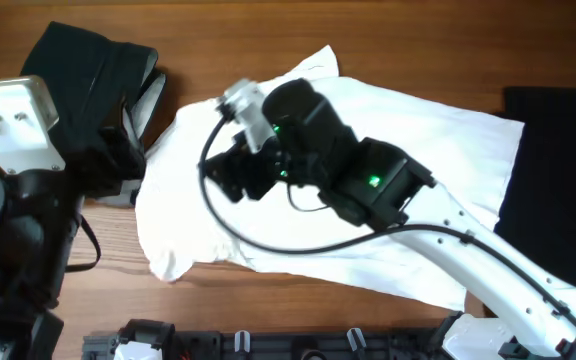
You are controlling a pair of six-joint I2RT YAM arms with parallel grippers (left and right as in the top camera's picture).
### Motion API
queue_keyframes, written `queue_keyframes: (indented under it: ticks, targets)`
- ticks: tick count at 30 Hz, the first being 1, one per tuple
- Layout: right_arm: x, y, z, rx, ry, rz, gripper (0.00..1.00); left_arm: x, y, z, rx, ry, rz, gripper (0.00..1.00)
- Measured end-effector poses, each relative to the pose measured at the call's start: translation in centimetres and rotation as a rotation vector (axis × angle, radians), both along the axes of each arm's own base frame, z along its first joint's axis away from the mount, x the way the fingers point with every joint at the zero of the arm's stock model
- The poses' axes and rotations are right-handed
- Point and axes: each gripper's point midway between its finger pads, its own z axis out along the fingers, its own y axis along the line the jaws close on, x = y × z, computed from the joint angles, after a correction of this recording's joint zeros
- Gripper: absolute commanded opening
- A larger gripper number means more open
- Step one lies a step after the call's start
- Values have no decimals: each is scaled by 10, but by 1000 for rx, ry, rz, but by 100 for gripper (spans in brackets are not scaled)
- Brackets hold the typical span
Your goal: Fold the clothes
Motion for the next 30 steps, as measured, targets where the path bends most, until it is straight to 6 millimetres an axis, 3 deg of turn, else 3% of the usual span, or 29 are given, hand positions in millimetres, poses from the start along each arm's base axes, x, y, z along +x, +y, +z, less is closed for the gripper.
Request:
queue_keyframes:
  ticks: [2,4,6,8,11,13,14,15,16,19,22,25,27,30]
  targets:
    - [22,-26,0,-27,-7,-102,83,7,-6,-5,-3,23,-25,100]
    - [48,-68,8,-38,-18,-236,82,23,-16,-18,-9,75,-70,100]
    - [60,-98,15,-33,-8,-329,82,41,-27,-34,-14,136,-110,100]
    - [73,-151,27,-14,9,-488,82,70,-47,-65,-16,242,-174,100]
    - [76,-205,27,-20,65,-643,82,113,-73,-108,-19,360,-238,100]
    - [75,-238,17,-49,126,-740,82,140,-86,-132,-29,401,-260,99]
    - [74,-243,14,-55,141,-755,82,159,-92,-153,-35,435,-268,98]
    - [72,-250,8,-70,167,-775,82,173,-96,-165,-39,443,-270,92]
    - [70,-254,5,-81,183,-784,82,191,-102,-170,-46,417,-278,91]
    - [67,-259,1,-91,204,-799,82,239,-119,-210,-67,405,-309,89]
    - [64,-260,-2,-100,222,-801,82,282,-148,-290,-84,449,-370,87]
    - [58,-261,-7,-115,252,-806,82,295,-171,-346,-83,484,-410,84]
    - [55,-262,-10,-125,269,-808,82,292,-187,-380,-79,533,-438,81]
    - [53,-262,-11,-131,277,-808,82,283,-203,-410,-58,582,-474,76]
